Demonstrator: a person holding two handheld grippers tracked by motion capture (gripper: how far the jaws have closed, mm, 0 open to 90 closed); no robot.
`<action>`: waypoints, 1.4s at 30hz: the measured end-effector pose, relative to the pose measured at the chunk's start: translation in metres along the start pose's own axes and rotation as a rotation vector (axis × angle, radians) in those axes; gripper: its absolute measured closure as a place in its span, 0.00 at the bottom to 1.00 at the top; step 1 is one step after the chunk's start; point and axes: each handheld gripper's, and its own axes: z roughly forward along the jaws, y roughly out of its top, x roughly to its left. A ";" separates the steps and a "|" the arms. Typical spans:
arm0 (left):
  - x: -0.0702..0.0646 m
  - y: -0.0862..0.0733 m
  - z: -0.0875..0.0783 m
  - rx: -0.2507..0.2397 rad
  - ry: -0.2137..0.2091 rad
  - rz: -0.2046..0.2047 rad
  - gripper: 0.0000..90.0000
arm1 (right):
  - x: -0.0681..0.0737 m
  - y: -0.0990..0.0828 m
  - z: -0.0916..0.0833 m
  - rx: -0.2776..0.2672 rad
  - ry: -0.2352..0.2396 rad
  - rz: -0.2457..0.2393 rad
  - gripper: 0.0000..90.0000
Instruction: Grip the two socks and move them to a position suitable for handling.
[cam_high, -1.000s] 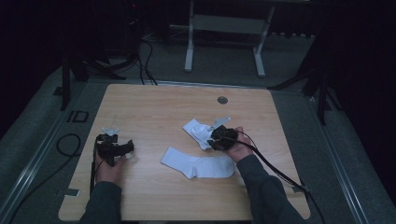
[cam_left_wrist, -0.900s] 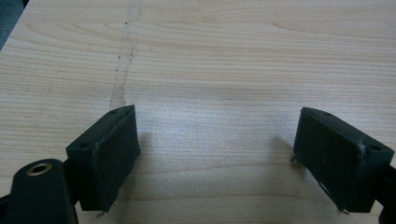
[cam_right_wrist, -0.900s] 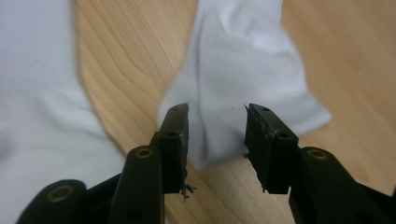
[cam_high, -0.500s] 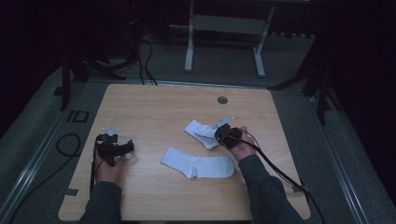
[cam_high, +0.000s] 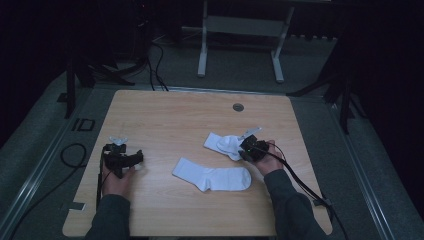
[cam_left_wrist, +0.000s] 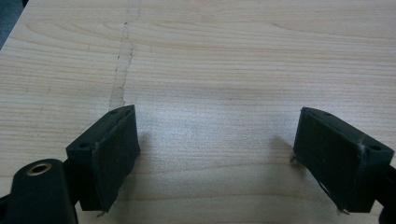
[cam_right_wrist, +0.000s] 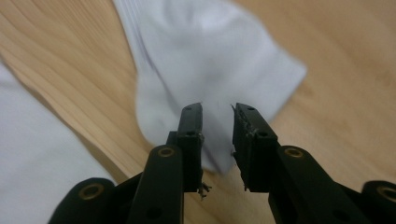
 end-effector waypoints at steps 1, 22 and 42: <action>0.000 0.000 0.000 0.000 0.000 0.000 0.16 | 0.000 0.004 -0.003 -0.018 0.007 0.003 0.79; 0.000 0.000 0.000 0.000 0.000 0.000 0.16 | 0.014 0.070 0.043 0.012 0.069 -0.021 0.76; 0.000 0.000 0.000 -0.001 0.000 0.000 0.16 | -0.009 0.063 -0.013 0.007 0.081 -0.107 0.96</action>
